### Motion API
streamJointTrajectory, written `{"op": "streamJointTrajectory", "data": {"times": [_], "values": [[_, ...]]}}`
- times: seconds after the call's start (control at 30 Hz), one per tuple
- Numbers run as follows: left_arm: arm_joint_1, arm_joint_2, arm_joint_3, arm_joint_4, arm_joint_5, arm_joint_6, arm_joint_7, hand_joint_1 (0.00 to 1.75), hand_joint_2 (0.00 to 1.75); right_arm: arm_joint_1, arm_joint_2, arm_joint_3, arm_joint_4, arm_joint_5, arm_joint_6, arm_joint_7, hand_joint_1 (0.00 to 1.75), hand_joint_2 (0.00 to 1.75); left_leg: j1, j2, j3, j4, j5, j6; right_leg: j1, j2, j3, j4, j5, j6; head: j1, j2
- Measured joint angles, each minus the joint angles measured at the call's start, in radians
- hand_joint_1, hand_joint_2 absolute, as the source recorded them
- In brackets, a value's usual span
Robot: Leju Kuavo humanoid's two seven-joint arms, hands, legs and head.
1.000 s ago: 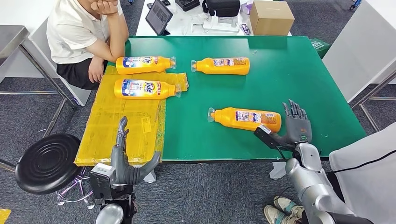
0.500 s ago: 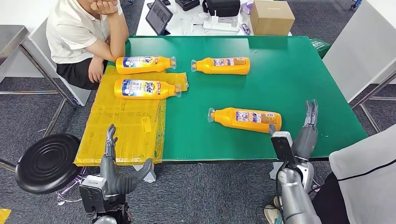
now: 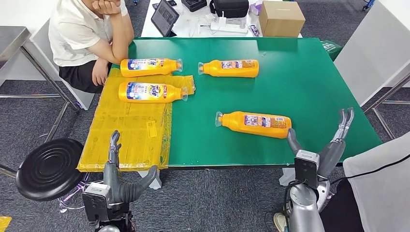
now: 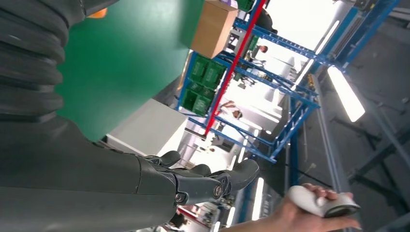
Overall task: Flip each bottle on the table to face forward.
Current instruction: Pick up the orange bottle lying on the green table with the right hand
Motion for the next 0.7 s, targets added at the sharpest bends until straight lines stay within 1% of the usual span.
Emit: {"op": "streamJointTrajectory", "data": {"times": [0.4, 0.7], "values": [[0.000, 0.004, -0.001, 0.000, 0.004, 0.007, 0.000, 0.00, 1.75, -0.024, -0.005, 0.003, 0.073, -0.047, 0.000, 0.002, 0.00, 1.75, 0.000, 0.000, 0.000, 0.000, 0.000, 0.000, 0.000, 0.000, 0.000, 0.000, 0.000, 0.000, 0.000, 0.000], [-0.008, 0.004, -0.004, 0.004, 0.015, -0.004, -0.005, 0.00, 1.75, -0.048, -0.009, 0.038, 0.115, -0.070, 0.000, 0.001, 0.00, 1.75, 0.000, 0.000, 0.000, 0.000, 0.000, 0.000, 0.000, 0.000, 0.000, 0.000, 0.000, 0.000, 0.000, 0.000]]}}
